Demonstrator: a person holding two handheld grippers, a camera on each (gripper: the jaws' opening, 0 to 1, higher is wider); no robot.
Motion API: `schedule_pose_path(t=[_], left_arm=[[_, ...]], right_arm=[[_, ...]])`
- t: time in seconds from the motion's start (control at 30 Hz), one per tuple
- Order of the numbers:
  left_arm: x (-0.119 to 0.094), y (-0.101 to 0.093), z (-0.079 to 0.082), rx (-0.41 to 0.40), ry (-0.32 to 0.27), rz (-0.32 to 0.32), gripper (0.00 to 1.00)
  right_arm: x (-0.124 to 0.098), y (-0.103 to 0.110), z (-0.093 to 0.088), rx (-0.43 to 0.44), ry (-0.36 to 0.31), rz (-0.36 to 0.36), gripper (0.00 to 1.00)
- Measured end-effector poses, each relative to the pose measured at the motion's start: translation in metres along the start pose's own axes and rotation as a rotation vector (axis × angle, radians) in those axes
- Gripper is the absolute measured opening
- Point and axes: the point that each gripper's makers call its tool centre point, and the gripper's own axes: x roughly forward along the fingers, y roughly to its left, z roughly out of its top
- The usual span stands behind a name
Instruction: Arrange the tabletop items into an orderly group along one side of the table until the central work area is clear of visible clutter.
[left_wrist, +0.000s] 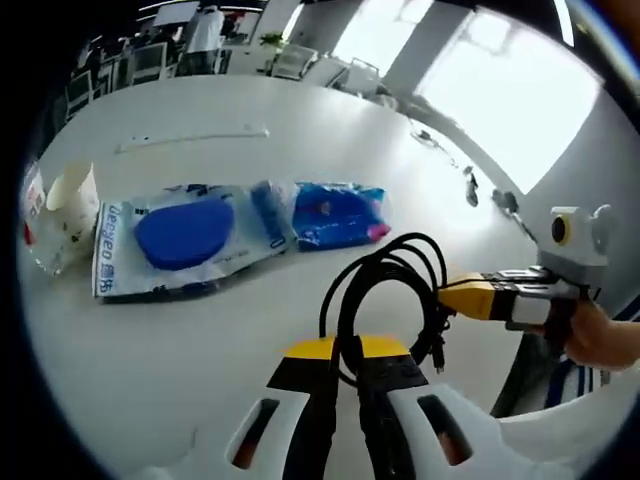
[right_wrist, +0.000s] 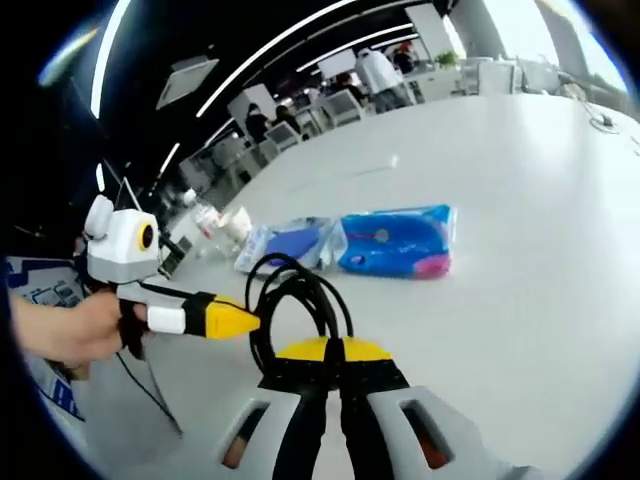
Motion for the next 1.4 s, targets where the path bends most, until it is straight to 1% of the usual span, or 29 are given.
schedule_pose_path(t=[0.17, 0.43, 0.5, 0.6, 0.77, 1.03, 1.17, 1.23, 1.3, 1.4], left_arm=[[0.011, -0.006, 0.005, 0.014, 0.017, -0.008, 0.01], [0.025, -0.008, 0.008, 0.005, 0.037, -0.016, 0.01], [0.03, -0.01, 0.007, 0.005, 0.05, -0.017, 0.01], [0.036, -0.011, 0.005, -0.012, 0.052, -0.025, 0.01], [0.045, -0.014, 0.003, -0.014, 0.066, -0.029, 0.01], [0.054, -0.012, 0.004, -0.022, 0.076, -0.023, 0.02], [0.059, -0.01, -0.003, -0.02, 0.099, -0.018, 0.02], [0.06, -0.01, -0.004, -0.021, 0.103, -0.02, 0.02], [0.061, -0.01, -0.006, -0.018, 0.107, -0.022, 0.02], [0.063, -0.009, -0.006, -0.03, 0.097, -0.018, 0.02]], right_arm=[[0.0, -0.013, 0.002, 0.016, 0.003, -0.015, 0.0], [0.002, -0.027, 0.006, 0.045, -0.003, -0.024, 0.0], [0.003, -0.032, 0.005, 0.054, 0.004, -0.029, 0.0], [0.004, -0.039, 0.003, 0.057, 0.01, -0.034, 0.0], [0.007, -0.051, 0.001, 0.065, 0.023, -0.045, 0.0], [0.012, -0.059, -0.001, 0.077, 0.029, -0.047, 0.0], [0.016, -0.062, -0.006, 0.059, 0.041, -0.049, 0.0], [0.018, -0.063, -0.008, 0.023, 0.05, -0.048, 0.0], [0.018, -0.065, -0.008, 0.023, 0.053, -0.046, 0.0], [0.02, -0.066, -0.008, 0.013, 0.05, -0.05, 0.0]])
